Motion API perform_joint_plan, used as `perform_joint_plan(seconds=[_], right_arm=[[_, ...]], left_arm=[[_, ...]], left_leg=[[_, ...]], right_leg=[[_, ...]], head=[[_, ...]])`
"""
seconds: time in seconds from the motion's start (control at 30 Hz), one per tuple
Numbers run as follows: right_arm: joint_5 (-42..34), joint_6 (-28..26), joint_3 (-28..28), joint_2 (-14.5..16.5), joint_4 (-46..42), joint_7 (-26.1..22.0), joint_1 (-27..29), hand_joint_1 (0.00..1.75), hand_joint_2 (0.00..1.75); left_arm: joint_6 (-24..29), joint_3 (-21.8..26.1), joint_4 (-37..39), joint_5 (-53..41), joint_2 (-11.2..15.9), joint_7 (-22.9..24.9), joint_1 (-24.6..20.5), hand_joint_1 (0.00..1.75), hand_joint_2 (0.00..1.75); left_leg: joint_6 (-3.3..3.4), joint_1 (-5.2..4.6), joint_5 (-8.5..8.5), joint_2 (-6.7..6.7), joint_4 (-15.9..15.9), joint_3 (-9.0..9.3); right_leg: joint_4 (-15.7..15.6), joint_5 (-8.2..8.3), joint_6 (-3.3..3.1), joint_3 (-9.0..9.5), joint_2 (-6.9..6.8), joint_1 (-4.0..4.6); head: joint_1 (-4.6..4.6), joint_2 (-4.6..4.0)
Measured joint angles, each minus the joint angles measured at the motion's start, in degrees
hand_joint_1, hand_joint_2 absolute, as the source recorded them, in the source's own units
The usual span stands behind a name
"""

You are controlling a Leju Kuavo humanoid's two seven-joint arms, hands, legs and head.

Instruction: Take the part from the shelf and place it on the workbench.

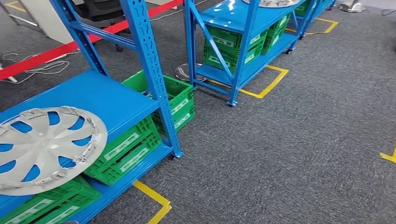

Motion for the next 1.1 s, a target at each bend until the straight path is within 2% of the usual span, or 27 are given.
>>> perform_joint_plan(seconds=[0.03,0.07,0.1,0.17,0.23,0.27,0.3,0.33,0.37,0.4,0.47,0.53,0.6,0.63,0.67,0.73,0.77,0.8,0.83,0.87,0.9,0.93,0.97,1.0,1.03,1.1], right_arm=[[0.0,0.0,0.0,0.0,0.0,0.0,0.1,0.00,0.00],[0.0,0.0,0.0,0.0,0.0,0.0,0.1,0.00,0.00],[-0.1,0.0,0.0,0.0,0.0,0.0,0.1,0.00,0.00],[-0.1,0.0,0.0,0.0,0.0,0.0,0.1,0.00,0.00],[-0.1,0.0,-0.1,0.0,0.0,0.0,0.3,0.00,0.00],[-0.1,0.0,-0.2,0.0,0.0,0.0,0.4,0.00,0.00],[-0.1,0.0,-0.2,0.0,0.0,0.0,0.5,0.00,0.00],[-0.1,0.0,-0.3,0.0,0.0,0.0,0.5,0.00,0.00],[-0.1,0.0,-0.3,0.0,0.0,0.0,0.4,0.00,0.00],[-0.1,0.0,-0.3,0.0,0.0,0.0,0.3,0.00,0.00],[-0.1,0.0,-0.2,0.0,0.0,0.0,0.3,0.00,0.00],[-0.1,0.0,-0.2,0.0,0.0,0.0,0.2,0.00,0.00],[-0.2,0.0,-0.2,0.0,0.0,0.0,0.1,0.00,0.00],[-0.2,0.0,-0.2,0.0,0.0,0.0,-0.1,0.00,0.00],[-0.2,0.0,-0.2,0.0,0.0,0.0,-0.2,0.00,0.00],[-0.1,-0.2,-0.2,0.0,0.0,-0.1,-0.1,0.00,0.00],[-0.1,-0.4,-0.2,0.0,0.0,-0.1,0.0,0.00,0.00],[-0.1,-0.5,-0.2,0.0,0.0,-0.1,0.1,0.00,0.00],[0.0,-0.6,-0.2,0.0,0.0,-0.1,0.2,0.00,0.00],[0.0,-0.6,-0.2,0.0,0.0,-0.1,0.2,0.00,0.00],[0.0,-0.6,-0.2,0.0,0.0,-0.1,0.2,0.00,0.00],[0.0,-0.7,-0.2,0.0,0.0,-0.1,0.2,0.00,0.00],[0.0,-0.7,-0.2,0.0,0.0,-0.1,0.2,0.00,0.00],[0.0,-0.8,-0.2,0.0,0.0,-0.1,0.2,0.00,0.00],[0.1,-0.8,-0.2,0.0,0.0,-0.1,0.2,0.00,0.00],[0.1,-0.9,-0.2,0.0,0.1,-0.2,0.2,0.00,0.00]], left_arm=[[-0.1,0.0,0.0,-0.2,0.0,0.0,0.0,0.00,0.00],[-0.2,0.1,0.0,-0.3,0.0,0.0,0.0,0.00,0.00],[-0.2,0.1,0.0,-0.4,0.0,0.0,0.1,0.00,0.00],[-0.2,0.2,0.0,-0.5,0.1,0.0,0.1,0.00,0.00],[-0.2,0.2,0.0,-0.5,0.1,0.0,-0.1,0.00,0.00],[-0.2,0.2,0.0,-0.5,0.1,0.0,-0.1,0.00,0.00],[-0.2,0.2,0.0,-0.6,0.1,0.0,-0.1,0.00,0.00],[-0.2,0.2,0.0,-0.6,0.1,0.0,-0.1,0.00,0.00],[-0.3,0.2,0.0,-0.6,0.1,0.0,0.0,0.00,0.00],[-0.3,0.2,0.0,-0.6,0.1,0.0,0.0,0.00,0.00],[-0.3,0.2,0.0,-0.6,0.1,0.0,0.0,0.00,0.00],[-0.3,0.2,0.0,-0.6,0.1,0.0,-0.1,0.00,0.00],[-0.3,0.2,0.0,-0.6,0.1,0.0,0.0,0.00,0.00],[-0.3,0.2,-0.1,-0.6,0.0,0.0,0.1,0.00,0.00],[-0.3,0.2,-0.1,-0.6,0.0,0.0,0.1,0.00,0.00],[-0.4,0.3,-0.1,-0.8,-0.1,0.0,0.0,0.00,0.00],[-0.5,0.3,-0.1,-0.9,-0.1,0.0,-0.1,0.00,0.00],[-0.6,0.3,-0.1,-1.1,0.0,0.0,-0.1,0.00,0.00],[-0.6,0.4,-0.1,-1.3,0.0,-0.1,-0.1,0.00,0.00],[-0.7,0.5,-0.1,-1.5,0.0,-0.1,-0.1,0.00,0.00],[-0.8,0.6,-0.1,-1.8,-0.1,-0.1,-0.2,0.00,0.00],[-0.9,0.7,-0.1,-2.0,-0.1,-0.1,-0.2,0.00,0.00],[-1.0,0.7,-0.1,-2.3,0.0,-0.1,-0.3,0.00,0.00],[-1.0,0.8,-0.1,-2.5,0.0,-0.2,-0.4,0.00,0.00],[-1.1,0.9,-0.1,-2.7,0.0,-0.3,-0.5,0.00,0.00],[-1.2,1.3,-0.1,-3.2,0.1,-0.5,-0.6,0.00,0.00]], left_leg=[[-0.42,0.04,0.17,-0.60,0.1,-0.32],[-0.79,0.15,0.37,-1.21,0.1,-0.62],[-1.14,0.25,0.35,-1.19,0.1,-0.80],[-1.70,0.25,-1.29,0.71,2.2,-1.80],[-2.05,0.26,-4.85,3.17,8.3,-4.45],[-2.13,0.29,-6.40,3.63,11.8,-5.99],[-2.14,0.32,-7.14,3.89,14.3,-7.03],[-2.08,0.32,-6.86,4.08,15.1,-7.23],[-1.95,0.30,-5.57,4.31,13.7,-6.41],[-1.71,0.23,-3.66,4.82,10.6,-4.69],[-1.00,-0.24,-1.03,7.10,3.6,-1.05],[-0.37,-0.70,-0.67,8.41,0.5,0.20],[0.15,-0.65,-0.48,7.47,0.1,0.03],[0.42,-0.51,-0.29,6.97,-0.1,0.06],[0.70,-0.33,-0.09,6.47,-0.3,0.10],[1.07,-0.13,0.14,5.39,-0.5,0.03],[1.16,-0.12,0.17,4.74,-0.5,-0.07],[1.20,-0.12,0.20,4.10,-0.5,-0.11],[1.19,-0.10,0.21,3.44,-0.4,-0.10],[1.14,-0.06,0.23,2.78,-0.4,-0.02],[1.03,0.00,0.22,2.10,-0.4,0.09],[0.83,0.05,0.20,1.45,-0.4,0.16],[0.55,0.01,0.14,0.78,-0.2,0.11],[0.20,-0.02,0.14,0.18,0.0,-0.08],[-0.19,-0.03,0.23,-0.43,0.1,-0.35],[-0.93,0.11,0.53,-1.51,0.1,-0.83]], right_leg=[[-0.4,-0.25,-0.31,0.26,0.32,0.07],[-0.5,-0.21,-0.75,0.34,-0.21,0.14],[-0.6,-0.04,-1.16,0.39,-0.81,0.17],[-0.9,0.26,-1.95,0.48,-2.16,0.21],[-1.0,0.25,-2.49,0.53,-3.81,0.45],[-1.0,0.16,-2.67,0.52,-4.65,0.60],[-1.0,0.09,-2.81,0.52,-5.47,0.72],[-1.0,0.03,-2.88,0.53,-6.21,0.83],[-1.0,-0.02,-2.92,0.62,-6.87,0.91],[-1.0,-0.09,-2.91,0.76,-7.48,0.98],[-0.9,-0.35,-2.67,1.00,-8.57,1.24],[-0.8,-0.55,-2.19,1.03,-9.71,1.48],[-0.9,-0.73,-1.60,1.06,-10.55,1.48],[-0.5,-1.17,-1.30,0.92,-9.83,1.40],[0.8,-2.18,-1.00,0.36,-8.49,1.30],[7.2,-5.65,-0.55,-2.60,-5.39,1.08],[11.3,-7.33,-0.43,-4.60,-4.71,1.00],[14.4,-8.17,-0.32,-6.24,-4.47,0.94],[15.6,-7.88,-0.25,-7.04,-4.40,0.89],[14.4,-6.44,-0.20,-6.70,-4.32,0.82],[11.2,-4.21,-0.14,-5.35,-3.94,0.68],[7.2,-2.16,-0.07,-3.56,-2.80,0.44],[3.4,-0.79,-0.07,-1.85,-1.43,0.19],[0.9,-0.15,-0.18,-0.66,-0.31,0.03],[-0.2,-0.22,-0.40,-0.06,0.38,0.01],[-0.4,-0.23,-1.16,0.19,-0.43,0.13]], head=[[0.01,0.00],[-0.03,0.00],[-0.02,0.00],[-0.31,0.00],[-0.57,0.00],[-0.58,0.00],[-0.56,0.00],[-0.57,0.00],[-0.57,0.00],[-0.57,0.00],[-0.59,0.00],[-0.56,0.00],[-0.57,0.00],[-0.51,0.00],[-0.36,0.00],[-0.08,0.00],[-0.04,0.00],[-0.04,0.00],[-0.04,0.00],[-0.04,0.00],[-0.05,0.00],[-0.03,0.00],[-0.04,0.00],[-0.06,0.00],[-0.05,0.00],[-0.07,0.00]])
